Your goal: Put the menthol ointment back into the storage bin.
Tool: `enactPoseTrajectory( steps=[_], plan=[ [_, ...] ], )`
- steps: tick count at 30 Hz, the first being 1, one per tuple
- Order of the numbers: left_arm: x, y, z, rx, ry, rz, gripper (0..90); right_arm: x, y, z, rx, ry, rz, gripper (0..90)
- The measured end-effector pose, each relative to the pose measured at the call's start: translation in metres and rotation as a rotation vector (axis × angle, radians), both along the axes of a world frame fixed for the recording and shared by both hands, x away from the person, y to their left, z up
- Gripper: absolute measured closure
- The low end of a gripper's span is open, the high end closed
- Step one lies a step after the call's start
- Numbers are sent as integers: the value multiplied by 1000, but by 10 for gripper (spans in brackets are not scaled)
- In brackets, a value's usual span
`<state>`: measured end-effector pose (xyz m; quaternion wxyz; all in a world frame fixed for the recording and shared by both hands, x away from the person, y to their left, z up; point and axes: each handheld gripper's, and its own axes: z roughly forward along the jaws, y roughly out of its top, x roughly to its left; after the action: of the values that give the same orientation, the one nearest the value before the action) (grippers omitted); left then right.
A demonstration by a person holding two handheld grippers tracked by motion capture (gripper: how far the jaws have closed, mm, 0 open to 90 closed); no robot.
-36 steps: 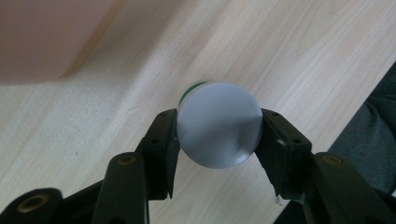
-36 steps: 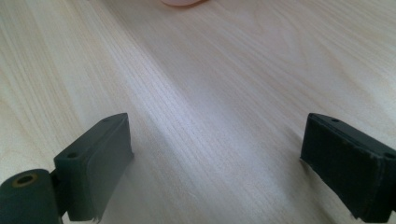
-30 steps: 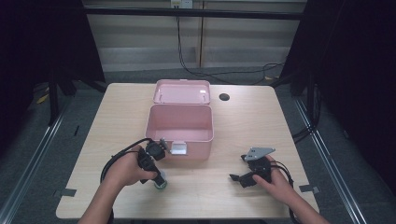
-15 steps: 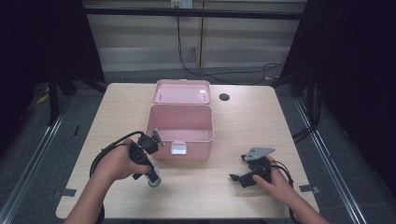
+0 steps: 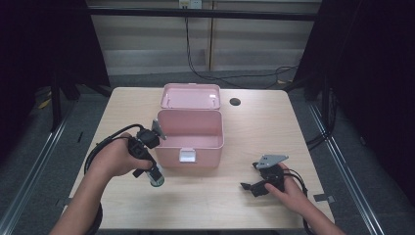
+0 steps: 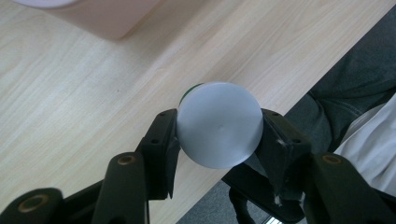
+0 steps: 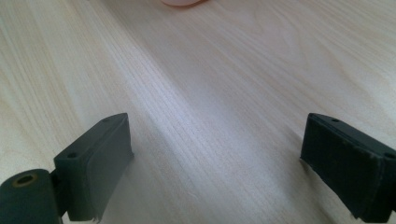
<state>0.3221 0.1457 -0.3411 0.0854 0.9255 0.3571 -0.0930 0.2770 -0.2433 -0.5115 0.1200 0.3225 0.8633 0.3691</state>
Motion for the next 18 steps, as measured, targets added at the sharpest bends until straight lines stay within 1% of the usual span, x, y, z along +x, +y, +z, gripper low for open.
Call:
enactPoseTrajectory(
  steps=[3, 7, 8, 9, 10, 12, 15, 16, 18],
  plan=[
    [4, 1, 8, 3, -1, 9, 504, 0, 0, 0, -2, 1, 0, 82],
    [9, 3, 17, -3, -4, 37, 504, 0, 0, 0, -2, 1, 0, 82],
    [9, 3, 17, -3, -4, 37, 504, 0, 0, 0, -1, 1, 1, 82],
    [12, 5, 21, -3, -5, 42, 504, 0, 0, 0, -2, 1, 0, 82],
    [12, 5, 21, -3, -5, 42, 504, 0, 0, 0, -2, 1, 0, 82],
    [15, 6, 25, 0, -7, 61, 504, 0, 0, 0, -2, 1, -1, 82],
    [17, 7, 28, 9, -9, 62, 504, 0, 0, 0, -2, 1, 0, 82],
    [19, 7, 30, 5, -6, 74, 504, 0, 0, 0, -1, 1, 0, 82],
    [21, 8, 34, 12, -10, 84, 504, 0, 0, 0, -1, 1, 1, 82]
  ],
)
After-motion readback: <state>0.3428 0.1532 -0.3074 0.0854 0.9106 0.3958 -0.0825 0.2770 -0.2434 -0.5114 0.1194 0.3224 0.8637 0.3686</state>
